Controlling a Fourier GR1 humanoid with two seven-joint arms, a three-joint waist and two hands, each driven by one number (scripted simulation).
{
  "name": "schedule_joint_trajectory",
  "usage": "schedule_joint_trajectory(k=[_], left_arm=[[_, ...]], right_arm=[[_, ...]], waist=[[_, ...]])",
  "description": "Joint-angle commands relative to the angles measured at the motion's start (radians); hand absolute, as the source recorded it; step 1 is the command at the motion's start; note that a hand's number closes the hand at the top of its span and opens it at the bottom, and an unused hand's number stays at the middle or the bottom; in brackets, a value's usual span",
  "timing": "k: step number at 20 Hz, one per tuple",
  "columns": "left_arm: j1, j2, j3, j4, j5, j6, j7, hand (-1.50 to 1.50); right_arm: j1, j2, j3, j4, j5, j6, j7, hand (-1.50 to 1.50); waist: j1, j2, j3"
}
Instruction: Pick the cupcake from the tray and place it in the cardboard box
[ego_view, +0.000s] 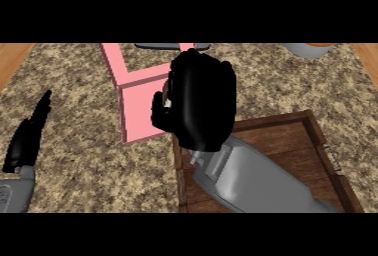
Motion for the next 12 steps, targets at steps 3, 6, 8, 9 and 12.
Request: schedule_joint_trajectory(k=[3,6,8,9,12], left_arm=[[0.026,-0.049,-0.036,-0.004,-0.040,0.043,-0.022,0.00],[-0.024,-0.004,-0.004,0.005,0.000,-0.016,0.007,0.00],[-0.055,-0.029,-0.013,0.037,-0.018,0.016,-0.003,0.00],[-0.009,0.003,-0.002,0.020,-0.010,-0.011,-0.036,0.00],[-0.035,-0.020,-0.017,0.025,-0.010,-0.011,-0.029,0.00]], right_arm=[[-0.159,0.007,-0.110,0.287,-0.155,-0.214,0.024,1.50],[-0.209,0.007,-0.106,0.458,-0.191,-0.323,-0.005,1.50],[-0.234,0.007,-0.112,0.555,-0.220,-0.388,-0.063,1.50],[-0.287,0.007,-0.176,0.607,-0.242,-0.365,-0.071,1.50],[-0.358,0.007,-0.142,0.766,-0.258,-0.391,-0.050,1.50]], waist=[[0.011,0.005,0.000],[0.022,0.009,0.000],[0.016,0.013,-0.001],[0.030,0.013,-0.001],[0.045,0.017,-0.002]])
